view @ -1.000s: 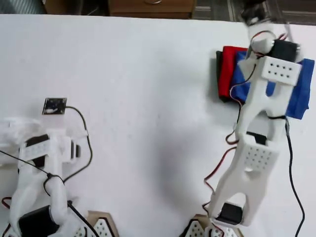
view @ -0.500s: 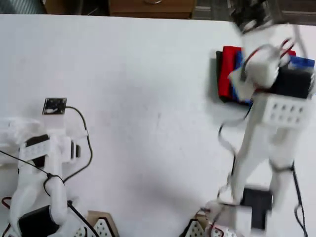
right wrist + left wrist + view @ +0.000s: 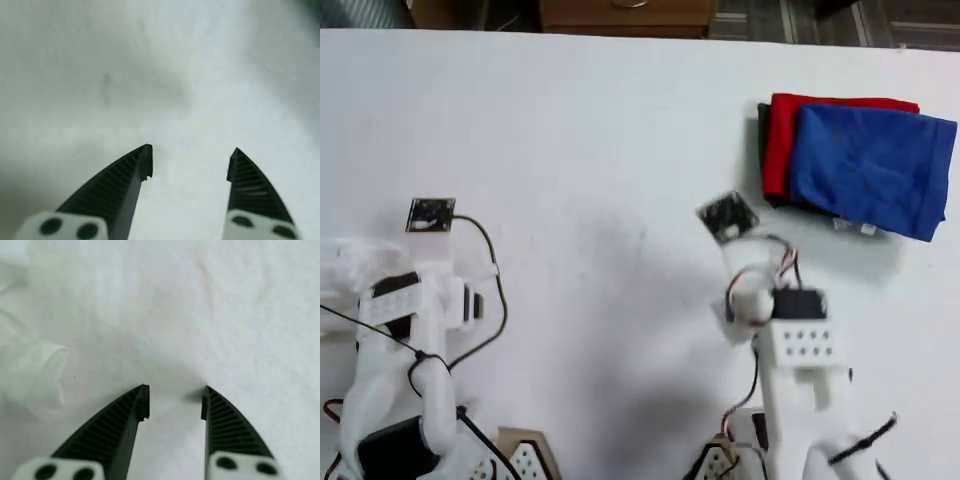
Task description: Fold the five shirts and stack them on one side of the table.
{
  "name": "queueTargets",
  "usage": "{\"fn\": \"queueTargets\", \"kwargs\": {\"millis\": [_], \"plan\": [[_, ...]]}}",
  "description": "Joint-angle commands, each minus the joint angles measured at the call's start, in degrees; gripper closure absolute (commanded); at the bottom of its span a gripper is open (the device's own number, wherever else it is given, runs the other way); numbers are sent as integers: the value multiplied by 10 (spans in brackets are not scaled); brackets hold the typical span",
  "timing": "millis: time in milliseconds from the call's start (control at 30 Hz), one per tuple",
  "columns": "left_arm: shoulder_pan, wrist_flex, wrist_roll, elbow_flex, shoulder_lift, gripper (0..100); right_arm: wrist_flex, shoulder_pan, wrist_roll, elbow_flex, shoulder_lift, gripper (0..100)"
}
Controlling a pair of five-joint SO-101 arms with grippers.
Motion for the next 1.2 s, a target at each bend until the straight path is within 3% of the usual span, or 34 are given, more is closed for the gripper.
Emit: {"fn": "queueTargets", "kwargs": {"millis": [0,200,533,733,867,1000,1167], "plan": [[10,-15,4,0,-2,809,-83,-3,-36,98,-66,755],[10,-15,4,0,-2,809,-157,-2,-40,206,-146,755],[-1,22,0,-50,-25,809,-151,-3,-41,234,-212,755],[-121,149,-1,-179,-72,805,-151,-3,-41,234,-213,755],[-220,144,-56,-239,-40,804,-151,-3,-41,234,-213,755],[-294,119,-100,-317,55,804,-151,-3,-41,234,-213,755],[-377,136,-110,-513,244,804,-151,-4,-41,236,-213,755]]}}
